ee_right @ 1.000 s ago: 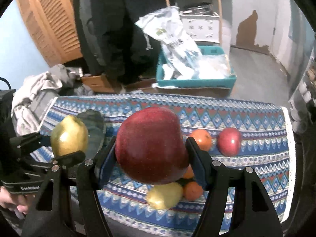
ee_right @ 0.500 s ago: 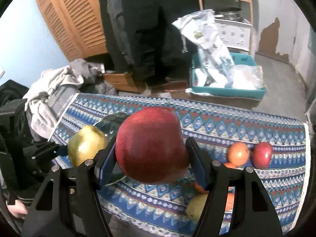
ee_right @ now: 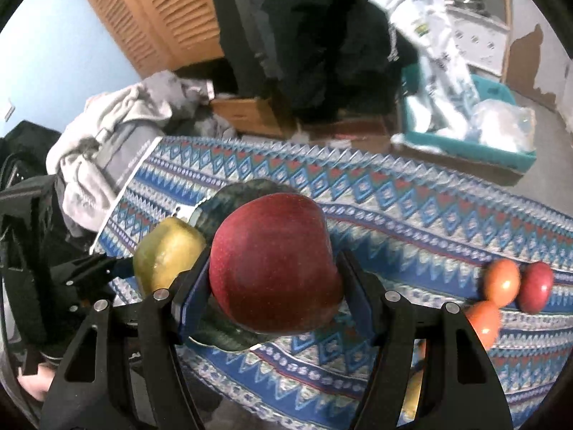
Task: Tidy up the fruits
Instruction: 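Lower the pear and apple into the glass bowl and open both tools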
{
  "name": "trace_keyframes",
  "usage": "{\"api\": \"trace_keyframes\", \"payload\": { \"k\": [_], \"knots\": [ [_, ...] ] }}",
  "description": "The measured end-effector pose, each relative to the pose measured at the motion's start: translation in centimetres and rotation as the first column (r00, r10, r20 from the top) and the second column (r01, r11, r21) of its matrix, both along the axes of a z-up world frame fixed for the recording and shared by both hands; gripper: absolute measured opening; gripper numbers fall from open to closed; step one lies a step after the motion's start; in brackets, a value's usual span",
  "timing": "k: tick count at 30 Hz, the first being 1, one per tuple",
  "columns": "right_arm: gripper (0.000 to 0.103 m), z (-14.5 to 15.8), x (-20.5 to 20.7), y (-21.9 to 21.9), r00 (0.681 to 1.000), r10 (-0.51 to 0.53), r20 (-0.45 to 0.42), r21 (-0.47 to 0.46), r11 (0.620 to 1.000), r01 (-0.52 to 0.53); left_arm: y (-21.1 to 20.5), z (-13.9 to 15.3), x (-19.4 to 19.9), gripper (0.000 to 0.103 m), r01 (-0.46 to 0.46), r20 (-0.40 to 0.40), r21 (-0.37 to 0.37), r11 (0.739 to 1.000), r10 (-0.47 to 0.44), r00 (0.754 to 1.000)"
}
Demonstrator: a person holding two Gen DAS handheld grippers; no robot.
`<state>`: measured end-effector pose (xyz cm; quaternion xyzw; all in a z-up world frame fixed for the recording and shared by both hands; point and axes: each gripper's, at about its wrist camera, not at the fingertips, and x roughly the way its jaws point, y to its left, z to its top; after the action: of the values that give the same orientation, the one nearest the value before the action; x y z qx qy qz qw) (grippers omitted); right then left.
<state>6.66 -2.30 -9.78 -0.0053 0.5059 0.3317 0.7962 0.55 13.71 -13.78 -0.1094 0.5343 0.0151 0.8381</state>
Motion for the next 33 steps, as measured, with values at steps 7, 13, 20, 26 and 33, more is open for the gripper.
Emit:
{"api": "trace_keyframes", "payload": {
  "k": [7, 13, 20, 26, 33],
  "knots": [
    [0.068, -3.7, -0.1, 2.9, 0.997, 0.047, -0.068, -0.037, 0.998, -0.05, 2.3, -3.3, 0.2, 0.065, -0.05, -0.086, -0.004, 0.999, 0.049, 0.995],
    [0.068, -6.3, -0.2, 4.1, 0.991, 0.073, -0.114, -0.072, 0.994, -0.081, 3.3, -6.1, 0.1, 0.065, -0.077, -0.152, -0.015, 0.997, 0.074, 0.986],
    [0.068, -8.5, -0.5, 4.5, 0.985, 0.078, -0.152, -0.108, 0.99, -0.095, 3.7, -8.7, 0.1, 0.065, -0.098, -0.22, -0.031, 0.995, 0.089, 0.971],
    [0.068, -9.3, -0.5, 4.2, 0.982, 0.073, -0.175, -0.114, 0.989, -0.094, 3.6, -10.1, 0.1, 0.065, -0.105, -0.269, -0.059, 0.993, 0.085, 0.959],
    [0.068, -9.8, -0.5, 4.5, 0.975, 0.078, -0.206, -0.104, 0.989, -0.101, 3.1, -11.1, 0.0, 0.065, -0.101, -0.307, -0.062, 0.993, 0.078, 0.948]
  ]
}}
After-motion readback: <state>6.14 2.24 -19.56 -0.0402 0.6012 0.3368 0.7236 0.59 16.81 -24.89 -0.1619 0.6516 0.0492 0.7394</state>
